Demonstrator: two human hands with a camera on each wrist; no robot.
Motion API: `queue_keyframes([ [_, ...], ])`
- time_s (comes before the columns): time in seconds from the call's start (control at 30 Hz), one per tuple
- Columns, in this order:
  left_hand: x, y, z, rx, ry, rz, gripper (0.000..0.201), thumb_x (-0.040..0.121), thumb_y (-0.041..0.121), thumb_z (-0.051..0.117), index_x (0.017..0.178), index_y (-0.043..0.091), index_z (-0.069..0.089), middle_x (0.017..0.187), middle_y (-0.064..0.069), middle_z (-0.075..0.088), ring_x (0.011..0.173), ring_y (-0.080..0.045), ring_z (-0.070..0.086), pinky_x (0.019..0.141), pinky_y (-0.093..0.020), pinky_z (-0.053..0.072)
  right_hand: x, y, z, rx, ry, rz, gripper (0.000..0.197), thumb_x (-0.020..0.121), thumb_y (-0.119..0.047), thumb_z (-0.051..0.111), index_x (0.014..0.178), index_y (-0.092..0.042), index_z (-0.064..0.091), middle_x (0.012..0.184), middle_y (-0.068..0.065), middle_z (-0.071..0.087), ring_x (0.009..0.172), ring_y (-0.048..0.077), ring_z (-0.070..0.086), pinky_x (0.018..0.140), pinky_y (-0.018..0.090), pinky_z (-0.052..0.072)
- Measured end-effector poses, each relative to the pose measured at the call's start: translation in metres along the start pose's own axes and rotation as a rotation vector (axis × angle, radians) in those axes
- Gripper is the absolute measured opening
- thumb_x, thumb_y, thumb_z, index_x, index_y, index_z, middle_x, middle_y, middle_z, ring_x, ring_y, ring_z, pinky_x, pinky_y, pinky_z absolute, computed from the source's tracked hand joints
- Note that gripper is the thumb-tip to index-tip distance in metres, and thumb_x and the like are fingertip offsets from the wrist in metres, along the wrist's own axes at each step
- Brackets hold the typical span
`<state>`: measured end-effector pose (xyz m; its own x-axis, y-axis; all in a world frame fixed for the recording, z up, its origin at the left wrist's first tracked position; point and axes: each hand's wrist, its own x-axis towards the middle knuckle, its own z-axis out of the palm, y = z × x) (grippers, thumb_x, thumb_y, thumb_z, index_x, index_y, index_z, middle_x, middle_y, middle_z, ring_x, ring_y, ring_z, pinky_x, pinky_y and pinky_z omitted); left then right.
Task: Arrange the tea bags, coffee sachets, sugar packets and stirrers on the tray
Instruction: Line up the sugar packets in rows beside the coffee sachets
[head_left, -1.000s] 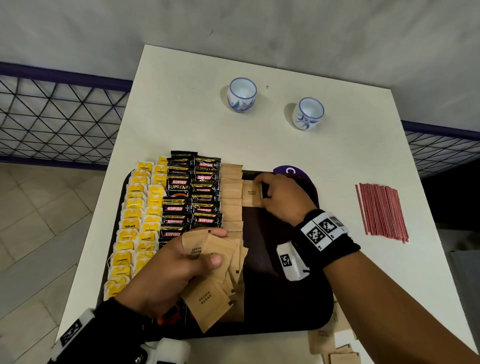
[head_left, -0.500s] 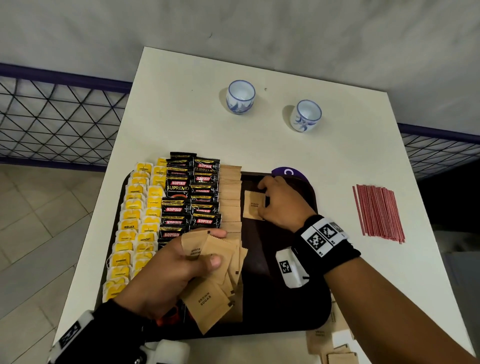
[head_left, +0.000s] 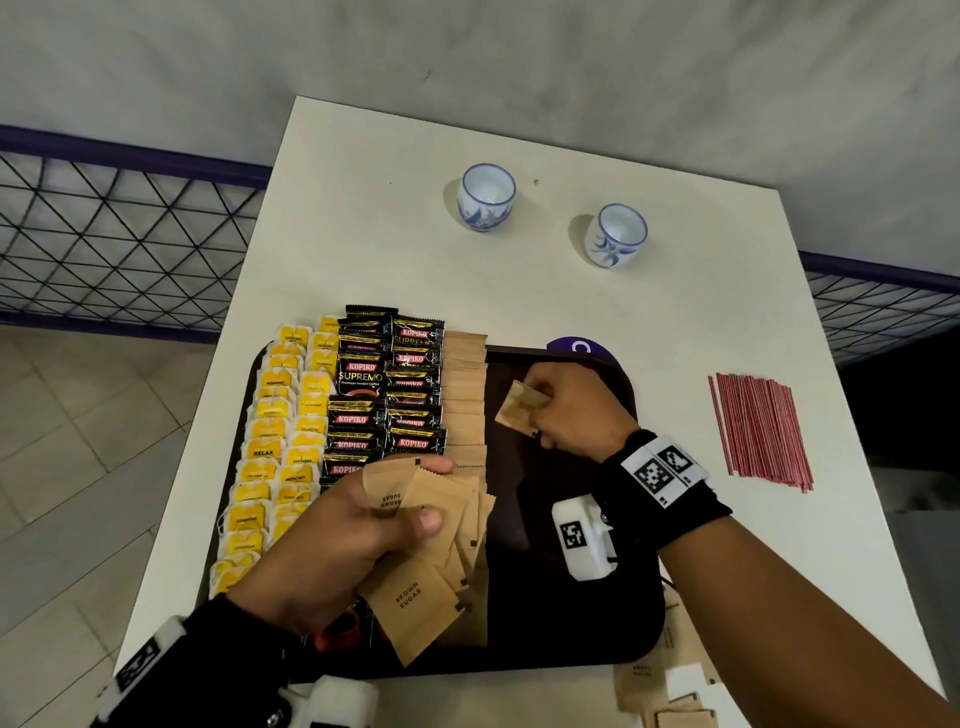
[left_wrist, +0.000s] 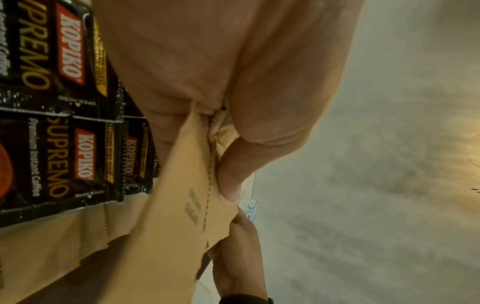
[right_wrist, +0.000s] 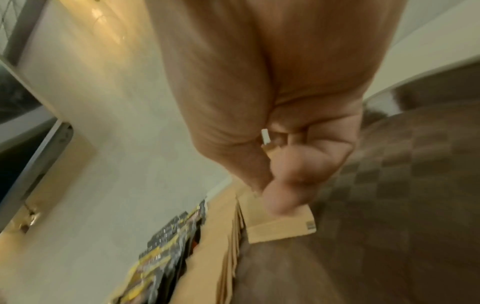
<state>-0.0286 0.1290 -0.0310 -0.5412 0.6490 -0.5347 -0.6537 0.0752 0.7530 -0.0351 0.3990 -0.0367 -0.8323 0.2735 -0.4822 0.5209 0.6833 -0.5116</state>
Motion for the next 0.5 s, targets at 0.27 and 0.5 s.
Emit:
queue_keyframes([
  [0.27, 0.000, 0.000, 0.000, 0.031, 0.007, -0.012, 0.042, 0.090, 0.001, 0.065, 0.128, 0.018, 0.065, 0.109, -0.013, 0.076, 0.095, -0.029, 0.074, 0.073, -0.033, 0.059, 0.000, 0.004, -0.003, -0.179, 0.175, -0.150, 0.022, 0.074, 0.006, 0.058, 0.082, -0.010, 0.070, 0.088, 0.003, 0.065, 0.083, 0.022, 0.061, 0.074, 0.034, 0.051],
  [0.5, 0.001, 0.001, 0.002, 0.014, 0.013, -0.011, 0.044, 0.086, 0.002, 0.065, 0.127, 0.017, 0.065, 0.109, -0.013, 0.076, 0.093, -0.029, 0.075, 0.071, -0.031, 0.060, -0.001, 0.006, -0.007, -0.265, 0.044, -0.181, 0.023, 0.080, 0.000, 0.059, 0.090, -0.013, 0.075, 0.090, -0.001, 0.069, 0.085, 0.018, 0.064, 0.074, 0.027, 0.050],
])
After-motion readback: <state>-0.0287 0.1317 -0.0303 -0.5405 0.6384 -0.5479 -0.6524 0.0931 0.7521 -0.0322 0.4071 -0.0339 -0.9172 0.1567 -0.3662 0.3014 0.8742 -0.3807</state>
